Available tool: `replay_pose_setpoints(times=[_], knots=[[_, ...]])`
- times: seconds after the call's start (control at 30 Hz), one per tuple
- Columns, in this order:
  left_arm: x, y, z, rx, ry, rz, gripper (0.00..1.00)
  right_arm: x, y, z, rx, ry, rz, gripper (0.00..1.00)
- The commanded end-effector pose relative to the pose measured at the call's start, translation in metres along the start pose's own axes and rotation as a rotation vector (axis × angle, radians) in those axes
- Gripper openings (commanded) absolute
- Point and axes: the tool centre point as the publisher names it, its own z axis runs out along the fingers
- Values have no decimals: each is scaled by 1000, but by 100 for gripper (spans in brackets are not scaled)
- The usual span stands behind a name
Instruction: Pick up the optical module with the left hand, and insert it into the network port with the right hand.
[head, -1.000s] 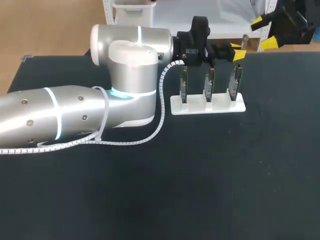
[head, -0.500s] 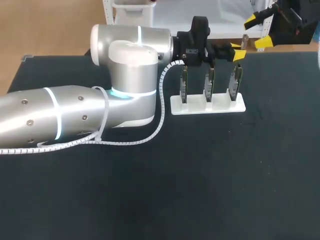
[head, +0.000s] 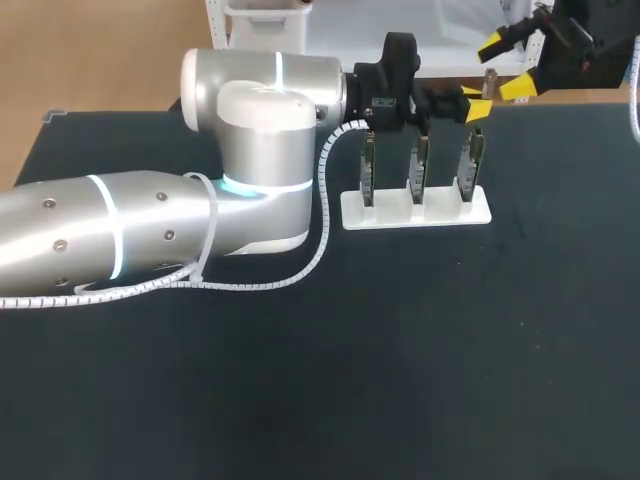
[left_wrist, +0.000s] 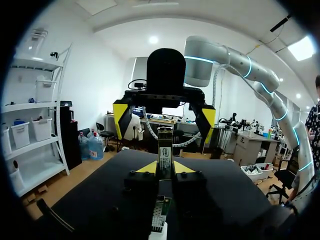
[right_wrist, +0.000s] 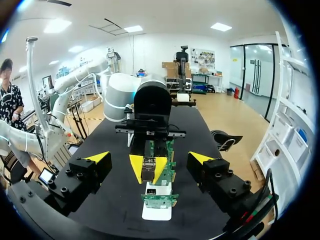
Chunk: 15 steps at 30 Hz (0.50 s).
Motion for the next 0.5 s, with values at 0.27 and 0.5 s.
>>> replay_pose_setpoints(times=[0.27, 0.5], knots=[[0, 2, 1, 3, 3, -1, 0, 0, 2, 3, 10, 11, -7, 0], [0, 2, 1, 3, 3, -1, 0, 0, 2, 4, 17, 10, -7, 0]])
